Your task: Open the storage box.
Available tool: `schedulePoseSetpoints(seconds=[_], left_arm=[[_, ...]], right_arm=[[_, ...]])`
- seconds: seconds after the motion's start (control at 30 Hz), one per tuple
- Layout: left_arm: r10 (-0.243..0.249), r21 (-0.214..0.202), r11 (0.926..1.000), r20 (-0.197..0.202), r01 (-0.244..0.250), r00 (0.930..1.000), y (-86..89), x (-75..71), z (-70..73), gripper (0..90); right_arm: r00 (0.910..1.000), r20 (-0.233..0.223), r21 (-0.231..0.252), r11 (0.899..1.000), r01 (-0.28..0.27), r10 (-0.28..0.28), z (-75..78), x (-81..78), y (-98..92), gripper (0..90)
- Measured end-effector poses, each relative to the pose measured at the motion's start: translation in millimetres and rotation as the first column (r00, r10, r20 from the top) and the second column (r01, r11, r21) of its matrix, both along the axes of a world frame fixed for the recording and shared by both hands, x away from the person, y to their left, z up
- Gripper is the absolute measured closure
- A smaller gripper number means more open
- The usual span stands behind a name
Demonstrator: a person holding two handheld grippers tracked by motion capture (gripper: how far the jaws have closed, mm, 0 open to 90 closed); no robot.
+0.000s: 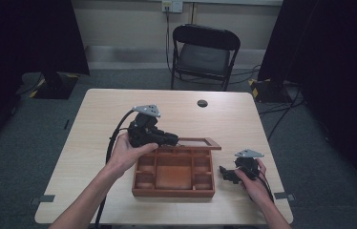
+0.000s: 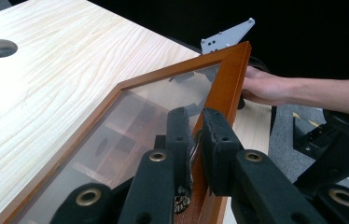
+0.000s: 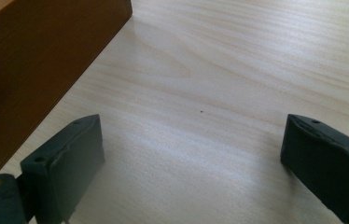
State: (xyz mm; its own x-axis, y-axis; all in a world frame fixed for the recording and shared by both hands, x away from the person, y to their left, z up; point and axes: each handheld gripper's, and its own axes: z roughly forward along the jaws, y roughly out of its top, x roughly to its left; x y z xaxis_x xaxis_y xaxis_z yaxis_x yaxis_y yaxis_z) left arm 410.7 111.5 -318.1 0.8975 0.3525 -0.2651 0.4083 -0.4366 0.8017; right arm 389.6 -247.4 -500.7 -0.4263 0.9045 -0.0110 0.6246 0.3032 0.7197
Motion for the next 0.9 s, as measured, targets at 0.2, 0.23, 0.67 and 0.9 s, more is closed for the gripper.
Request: schedulePoseSetpoints(seconds=[0.2,0.23,0.67,0.9], left_arm=[[-0.001,0.000,1.0000,0.000,0.001,1.0000,0.1,0.1,0.0,81.7],[-0.001,0.002,1.0000,0.000,0.001,1.0000,0.3,0.2,0.2,81.7],[-0.004,0.002,1.0000,-0.003,0.004,1.0000,0.3,0.3,0.0,81.8],[-0.003,0.003,1.0000,-0.004,0.003,1.0000,0.5,0.5,0.1,81.8]], right_arm=[[1.0000,0.000,0.000,1.000,0.000,0.000,0.0,0.0,0.0,5.2],[1.0000,0.000,0.000,1.000,0.000,0.000,0.0,0.0,0.0,5.2],[1.0000,0.000,0.000,1.000,0.000,0.000,0.0,0.0,0.0,5.2],[1.0000,0.000,0.000,1.000,0.000,0.000,0.0,0.0,0.0,5.2]])
